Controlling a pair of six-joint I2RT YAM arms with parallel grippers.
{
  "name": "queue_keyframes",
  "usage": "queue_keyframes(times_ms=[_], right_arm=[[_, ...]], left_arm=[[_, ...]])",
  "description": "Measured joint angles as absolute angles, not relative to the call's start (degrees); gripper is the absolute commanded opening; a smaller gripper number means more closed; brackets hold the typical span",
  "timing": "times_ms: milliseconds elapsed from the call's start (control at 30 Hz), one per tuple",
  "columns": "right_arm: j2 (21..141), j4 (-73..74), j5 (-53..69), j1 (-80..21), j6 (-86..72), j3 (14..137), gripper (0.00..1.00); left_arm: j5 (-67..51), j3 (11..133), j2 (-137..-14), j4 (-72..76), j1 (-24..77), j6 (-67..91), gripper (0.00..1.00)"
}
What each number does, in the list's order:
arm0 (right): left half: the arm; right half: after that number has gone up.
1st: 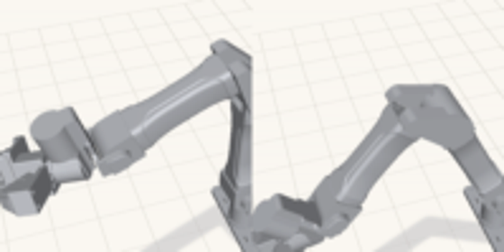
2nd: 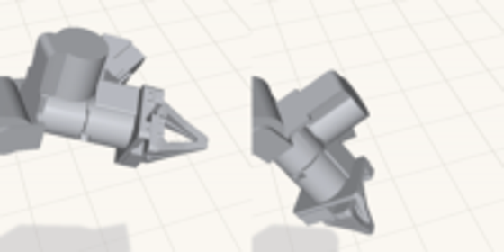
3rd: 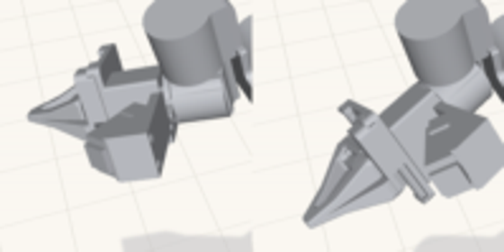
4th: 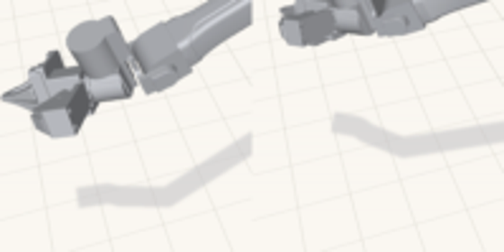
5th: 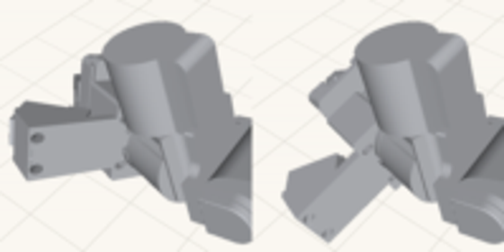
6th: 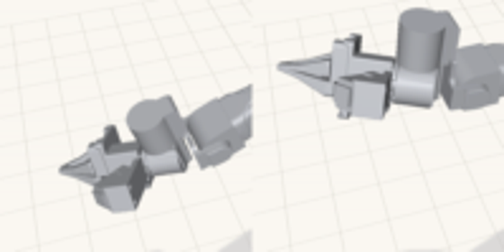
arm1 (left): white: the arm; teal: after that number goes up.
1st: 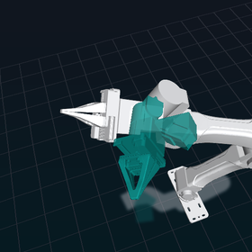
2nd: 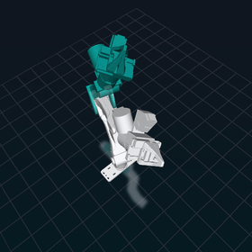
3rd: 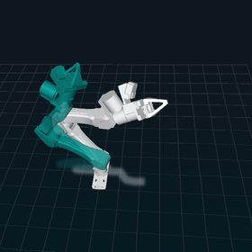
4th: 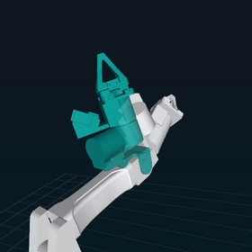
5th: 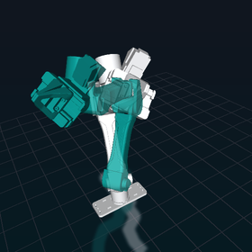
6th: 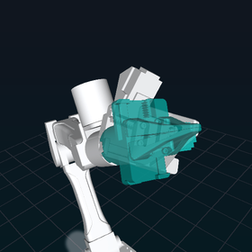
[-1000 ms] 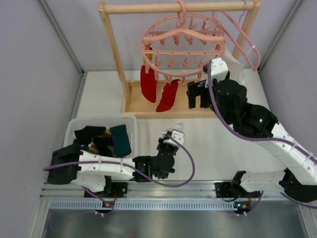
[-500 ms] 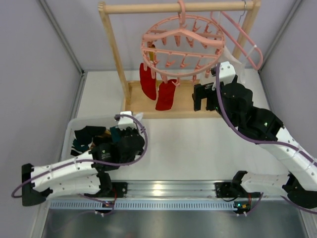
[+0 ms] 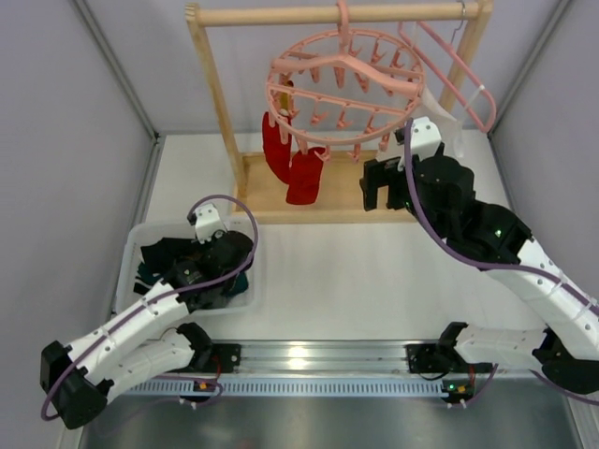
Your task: Remove the socks clipped to the hanger
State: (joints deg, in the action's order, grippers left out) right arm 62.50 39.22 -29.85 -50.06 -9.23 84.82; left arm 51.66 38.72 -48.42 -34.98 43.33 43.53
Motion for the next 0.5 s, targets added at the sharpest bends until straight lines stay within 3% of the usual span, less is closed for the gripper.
queue_keyframes(times_ms=[67,100,200,233,500], right_arm=[[62.59,39.05,-29.65,-50.00,-9.23,84.20,0.99],[62.63,39.09,-29.61,-49.98,-9.23,83.90,0.99],[62.70,39.16,-29.39,-49.63,-9.23,83.22,0.99],[62.70,39.13,-29.32,-49.50,-9.23,83.18,0.99],[61.63,38.87,-28.51,-48.10,-9.21,81.71,1.00]], left_arm=[[51.35,38.61,-48.60,-35.05,42.81,44.21,0.48],[51.31,38.52,-48.58,-35.09,42.65,44.49,0.67],[50.65,38.48,-48.45,-35.22,42.39,45.01,0.93],[50.15,38.48,-48.36,-35.22,42.39,44.93,0.98],[36.60,40.84,-48.16,-28.95,42.85,37.10,0.98]])
